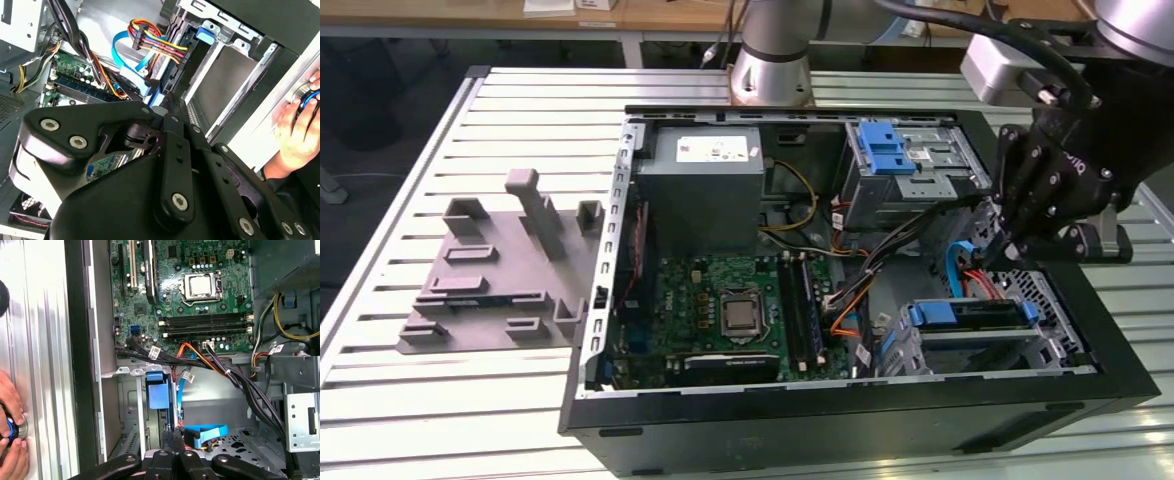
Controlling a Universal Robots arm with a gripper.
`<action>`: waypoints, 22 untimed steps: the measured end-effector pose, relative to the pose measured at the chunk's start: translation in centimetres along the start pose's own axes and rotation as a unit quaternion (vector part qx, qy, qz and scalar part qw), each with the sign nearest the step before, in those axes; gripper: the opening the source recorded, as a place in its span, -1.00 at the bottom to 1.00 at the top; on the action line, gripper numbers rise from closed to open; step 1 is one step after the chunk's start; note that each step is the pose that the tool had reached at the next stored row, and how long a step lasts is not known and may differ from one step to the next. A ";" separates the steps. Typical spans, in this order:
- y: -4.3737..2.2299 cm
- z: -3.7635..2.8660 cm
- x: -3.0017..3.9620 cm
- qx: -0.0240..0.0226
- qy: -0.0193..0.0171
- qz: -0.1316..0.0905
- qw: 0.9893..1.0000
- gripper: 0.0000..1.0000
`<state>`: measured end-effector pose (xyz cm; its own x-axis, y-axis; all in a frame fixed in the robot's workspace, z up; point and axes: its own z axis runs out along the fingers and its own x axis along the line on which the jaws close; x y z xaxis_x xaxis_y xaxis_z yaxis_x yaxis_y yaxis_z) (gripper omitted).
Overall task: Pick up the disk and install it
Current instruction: 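Insert the second disk wire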
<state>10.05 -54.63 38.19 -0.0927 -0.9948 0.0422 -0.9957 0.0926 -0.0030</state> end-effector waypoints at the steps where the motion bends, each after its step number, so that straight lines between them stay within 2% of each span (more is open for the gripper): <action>1: 0.05 0.00 -0.07 0.000 0.000 0.000 1.000 -0.79; 9: 0.29 -0.07 -1.57 0.000 0.000 0.000 1.000 -0.79; 14: 0.34 -0.09 -2.10 0.001 0.001 0.000 1.000 -0.79; 16: 0.36 -0.08 -2.25 0.001 0.004 0.000 1.000 -0.79; 18: 0.37 -0.01 -2.42 0.001 0.010 0.000 1.000 -0.77; 19: 0.38 0.03 -2.51 0.002 0.013 0.000 1.000 -0.65; 22: 0.40 0.19 -2.76 0.002 0.020 0.000 1.000 -0.65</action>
<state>9.90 -51.86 37.89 -0.0926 -0.9923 0.0817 -0.9957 0.0923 -0.0078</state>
